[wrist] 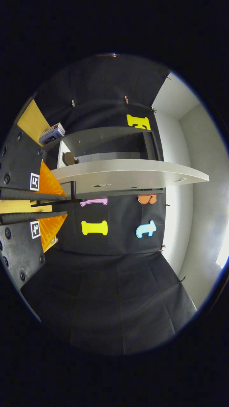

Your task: Open the shoe cabinet door, grab the shoes and put them into the shoe cabinet, then close the shoe cabinet door.

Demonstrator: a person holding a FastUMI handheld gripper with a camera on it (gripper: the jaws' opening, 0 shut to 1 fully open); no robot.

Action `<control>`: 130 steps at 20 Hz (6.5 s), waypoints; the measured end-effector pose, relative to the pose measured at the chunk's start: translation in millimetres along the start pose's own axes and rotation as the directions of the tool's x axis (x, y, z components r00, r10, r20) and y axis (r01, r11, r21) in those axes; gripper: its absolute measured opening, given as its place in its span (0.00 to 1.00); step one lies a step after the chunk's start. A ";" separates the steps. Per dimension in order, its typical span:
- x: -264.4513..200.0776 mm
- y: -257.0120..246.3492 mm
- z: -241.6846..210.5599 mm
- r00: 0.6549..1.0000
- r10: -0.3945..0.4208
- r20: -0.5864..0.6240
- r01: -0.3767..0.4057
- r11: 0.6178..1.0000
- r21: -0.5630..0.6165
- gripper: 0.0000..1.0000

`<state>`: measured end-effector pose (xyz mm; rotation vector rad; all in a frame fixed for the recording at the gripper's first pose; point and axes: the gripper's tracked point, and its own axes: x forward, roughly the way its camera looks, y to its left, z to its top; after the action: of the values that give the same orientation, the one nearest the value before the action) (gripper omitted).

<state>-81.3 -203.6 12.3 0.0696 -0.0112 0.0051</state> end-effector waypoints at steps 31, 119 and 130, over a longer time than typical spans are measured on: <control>-27.1 226.9 -336.9 0.726 0.254 -0.640 -0.235 0.965 0.116 0.99; 520.6 208.1 -244.3 0.859 -0.052 -0.509 0.049 0.999 -0.018 0.19; 464.4 225.6 -205.1 0.833 -0.016 -0.554 0.057 0.997 0.056 1.00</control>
<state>384.2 37.9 -171.2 0.1376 0.5761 -0.0132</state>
